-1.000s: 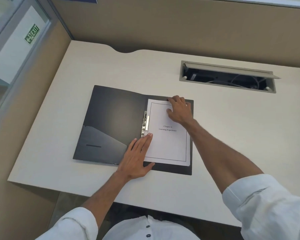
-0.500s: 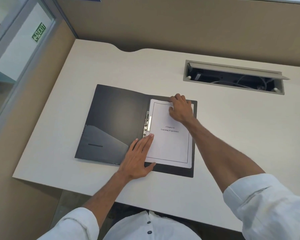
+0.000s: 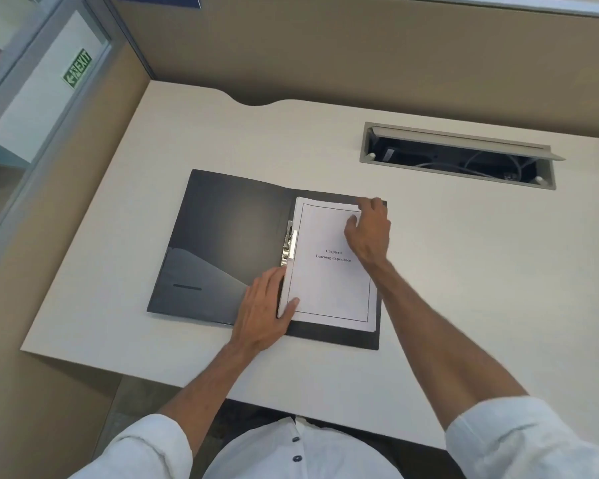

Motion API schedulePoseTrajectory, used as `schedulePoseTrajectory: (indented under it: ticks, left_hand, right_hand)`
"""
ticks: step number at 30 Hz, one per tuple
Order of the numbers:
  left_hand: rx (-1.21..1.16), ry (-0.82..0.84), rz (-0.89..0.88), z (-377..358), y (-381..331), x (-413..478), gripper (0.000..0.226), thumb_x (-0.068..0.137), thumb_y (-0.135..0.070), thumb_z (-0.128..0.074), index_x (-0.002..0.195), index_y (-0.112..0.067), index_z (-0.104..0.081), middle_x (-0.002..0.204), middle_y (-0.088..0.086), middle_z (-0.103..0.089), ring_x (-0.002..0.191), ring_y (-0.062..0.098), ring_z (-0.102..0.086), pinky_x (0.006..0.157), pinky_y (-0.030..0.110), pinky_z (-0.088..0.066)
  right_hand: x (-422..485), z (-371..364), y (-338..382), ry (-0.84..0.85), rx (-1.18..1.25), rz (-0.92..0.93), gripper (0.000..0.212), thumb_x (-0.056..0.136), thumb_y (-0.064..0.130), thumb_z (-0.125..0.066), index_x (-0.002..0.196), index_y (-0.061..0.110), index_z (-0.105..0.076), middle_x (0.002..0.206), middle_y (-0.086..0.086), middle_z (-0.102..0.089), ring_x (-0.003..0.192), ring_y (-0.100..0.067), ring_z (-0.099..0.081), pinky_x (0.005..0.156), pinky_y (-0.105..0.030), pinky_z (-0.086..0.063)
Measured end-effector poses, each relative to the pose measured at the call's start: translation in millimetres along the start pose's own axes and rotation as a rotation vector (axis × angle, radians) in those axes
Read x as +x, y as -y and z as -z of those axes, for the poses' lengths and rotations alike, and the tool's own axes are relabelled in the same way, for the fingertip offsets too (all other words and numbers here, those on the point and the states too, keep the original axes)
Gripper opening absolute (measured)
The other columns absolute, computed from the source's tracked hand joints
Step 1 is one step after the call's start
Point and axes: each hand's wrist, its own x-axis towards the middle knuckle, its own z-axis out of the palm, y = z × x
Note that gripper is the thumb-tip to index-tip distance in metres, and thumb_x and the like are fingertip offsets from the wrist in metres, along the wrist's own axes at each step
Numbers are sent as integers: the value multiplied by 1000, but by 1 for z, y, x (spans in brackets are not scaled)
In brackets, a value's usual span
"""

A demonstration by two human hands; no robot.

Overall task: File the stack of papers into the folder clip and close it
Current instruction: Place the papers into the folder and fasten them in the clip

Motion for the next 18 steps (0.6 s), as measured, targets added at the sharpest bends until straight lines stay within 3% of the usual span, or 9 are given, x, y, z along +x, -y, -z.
schedulePoseTrajectory:
  ticks: [3,5,10,18]
  left_hand:
    - [-91,-148,170,3,-10,4,40,106,-32,-67,142,-16,-59,132,0,-65,117,21,-64,101,44,-62]
    - [-122,-164,241,5,-15,5,29,106,-26,-67,132,-15,-64,122,1,-69,111,22,-66,95,46,-63]
    - [-148,-149,232,0,-23,1,21,108,-19,-64,125,-11,-71,119,4,-71,106,26,-69,94,47,-63]
    - [-167,-99,241,-3,-29,-8,26,109,-23,-61,132,-15,-69,120,3,-68,106,26,-68,94,46,-63]
  right_hand:
    - [-31,0,-16,-78,130,-165,40,101,6,-55,140,5,-63,142,-13,-58,136,-34,-53,110,-48,-48]
    - [-51,-1,-24,-99,178,-262,40,100,4,-54,139,4,-62,139,-14,-56,132,-35,-54,106,-47,-50]
    - [-81,-4,-37,-78,193,-358,30,99,3,-53,128,1,-63,133,-15,-55,126,-37,-55,90,-40,-48]
    - [-88,-1,-38,-32,212,-363,37,101,5,-54,137,0,-61,139,-15,-53,130,-38,-56,99,-44,-51]
